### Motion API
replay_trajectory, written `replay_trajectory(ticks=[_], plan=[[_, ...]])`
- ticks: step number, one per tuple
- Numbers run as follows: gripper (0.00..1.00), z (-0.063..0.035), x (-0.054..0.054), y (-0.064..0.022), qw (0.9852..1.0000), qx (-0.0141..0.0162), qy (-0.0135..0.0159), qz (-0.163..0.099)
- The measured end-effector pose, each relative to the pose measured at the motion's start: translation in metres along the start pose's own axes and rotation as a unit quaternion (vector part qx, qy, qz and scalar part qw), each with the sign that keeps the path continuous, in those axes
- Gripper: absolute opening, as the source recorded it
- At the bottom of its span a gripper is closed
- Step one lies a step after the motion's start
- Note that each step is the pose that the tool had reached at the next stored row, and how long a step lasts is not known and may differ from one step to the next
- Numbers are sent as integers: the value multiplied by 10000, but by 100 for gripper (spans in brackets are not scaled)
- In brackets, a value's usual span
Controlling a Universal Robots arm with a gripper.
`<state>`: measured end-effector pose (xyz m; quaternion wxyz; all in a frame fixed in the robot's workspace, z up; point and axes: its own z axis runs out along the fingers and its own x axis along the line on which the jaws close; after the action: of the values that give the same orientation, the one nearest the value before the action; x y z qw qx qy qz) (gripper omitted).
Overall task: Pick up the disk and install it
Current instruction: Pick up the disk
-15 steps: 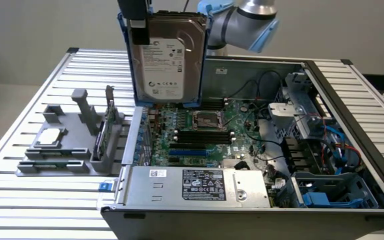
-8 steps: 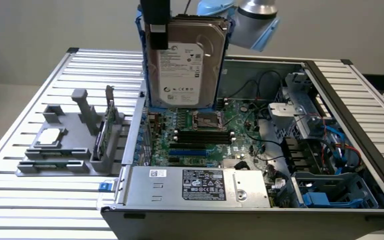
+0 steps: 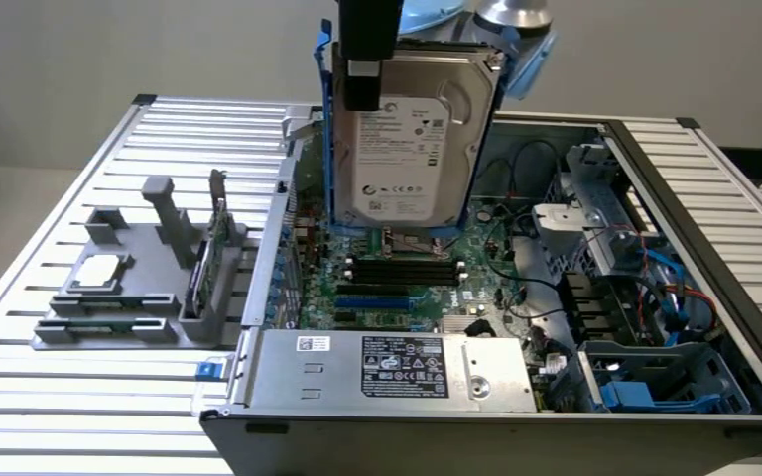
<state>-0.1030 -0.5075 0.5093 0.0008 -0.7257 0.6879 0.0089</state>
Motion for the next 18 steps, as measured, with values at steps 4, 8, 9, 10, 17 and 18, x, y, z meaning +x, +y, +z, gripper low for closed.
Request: replay_trajectory(ticks=[4,8,9,10,17,18], plan=[[33,-3,76,-124,10000,2,0,0],[33,-1,135,-166,10000,18,1,0],[33,1,151,-177,10000,27,1,0],[33,3,168,-193,10000,35,3,0],[33,36,328,-383,10000,63,3,-1],[33,39,351,-413,10000,65,4,-1]])
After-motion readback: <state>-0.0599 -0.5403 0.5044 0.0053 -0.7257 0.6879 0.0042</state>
